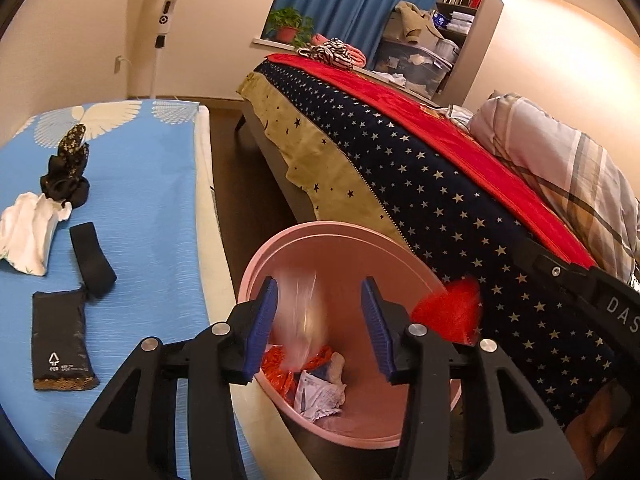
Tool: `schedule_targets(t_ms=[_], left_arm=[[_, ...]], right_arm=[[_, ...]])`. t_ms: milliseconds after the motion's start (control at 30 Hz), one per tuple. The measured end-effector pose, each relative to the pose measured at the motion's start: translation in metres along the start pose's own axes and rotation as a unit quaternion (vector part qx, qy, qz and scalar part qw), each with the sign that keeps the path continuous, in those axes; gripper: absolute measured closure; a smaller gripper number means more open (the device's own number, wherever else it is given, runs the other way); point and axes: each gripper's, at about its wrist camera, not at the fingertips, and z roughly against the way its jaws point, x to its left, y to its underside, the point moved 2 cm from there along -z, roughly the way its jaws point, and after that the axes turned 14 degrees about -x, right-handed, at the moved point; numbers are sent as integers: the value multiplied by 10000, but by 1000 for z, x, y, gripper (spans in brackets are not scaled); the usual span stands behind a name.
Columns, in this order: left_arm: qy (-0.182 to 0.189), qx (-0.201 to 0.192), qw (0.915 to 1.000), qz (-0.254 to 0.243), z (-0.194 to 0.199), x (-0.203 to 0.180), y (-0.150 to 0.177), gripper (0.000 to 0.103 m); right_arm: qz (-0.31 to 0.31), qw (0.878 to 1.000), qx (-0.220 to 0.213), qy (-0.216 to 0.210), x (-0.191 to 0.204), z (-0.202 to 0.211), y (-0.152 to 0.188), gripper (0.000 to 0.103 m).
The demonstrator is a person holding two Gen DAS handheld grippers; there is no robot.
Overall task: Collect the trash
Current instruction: 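Move both open tools back toward the black pouch and black strap on the pad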
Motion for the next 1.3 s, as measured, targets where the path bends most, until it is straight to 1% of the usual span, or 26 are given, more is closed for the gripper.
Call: schedule_targets(t_ms=[33,67,200,333,433,533,567,600,633,667,733,767,800,900,1033,1167,1300], left_arm=[[-19,2,10000,-8,1,1,0,60],[-50,-9,10000,-12,2,2,-1,60],[-222,-79,9997,21,13,11,-3,60],[-499,-146,9986,0,27,25,-6,60],[-863,-179,9961,44,39,43,-6,60],[-1365,-150,9905,101,48,67,-4,60],[-1579,-122,9873,103,51,75,-2,59],[-1780,-88,9839,120,54,83,-1,52],[-1954,-51,9806,173,56,92,1,47],[-2044,-29,9786,214,57,96,2,40],[-2232,50,9744,271,59,107,5,33],[-2321,112,9722,280,58,111,6,26],[-2409,169,9700,292,56,114,8,24],[-2543,244,9660,395,55,121,11,24],[-2643,382,9625,469,47,126,14,24],[-2662,540,9610,510,41,128,19,24],[-2690,593,9598,537,41,133,21,24]], right_arm=[[-18,10000,-9,12,-1,0,0,72],[-58,10000,-10,19,-3,1,0,70],[-93,9999,-4,-56,0,3,0,70],[-143,9997,14,-179,7,6,2,70],[-161,9993,30,-322,15,10,4,70],[-145,9987,51,-494,26,13,7,70],[-141,9984,64,-539,28,14,8,70],[-138,9979,96,-624,32,15,9,70],[-133,9976,112,-671,34,16,10,69],[-123,9972,128,-725,37,17,11,65],[-82,9964,148,-827,42,19,12,50],[-54,9960,160,-876,44,19,12,47],[-33,9958,169,-901,46,20,13,44],[50,9952,221,-953,49,19,15,40],[91,9951,278,-948,50,16,19,40],[152,9947,330,-965,54,13,23,39],[280,9933,389,-1055,65,8,29,39]])
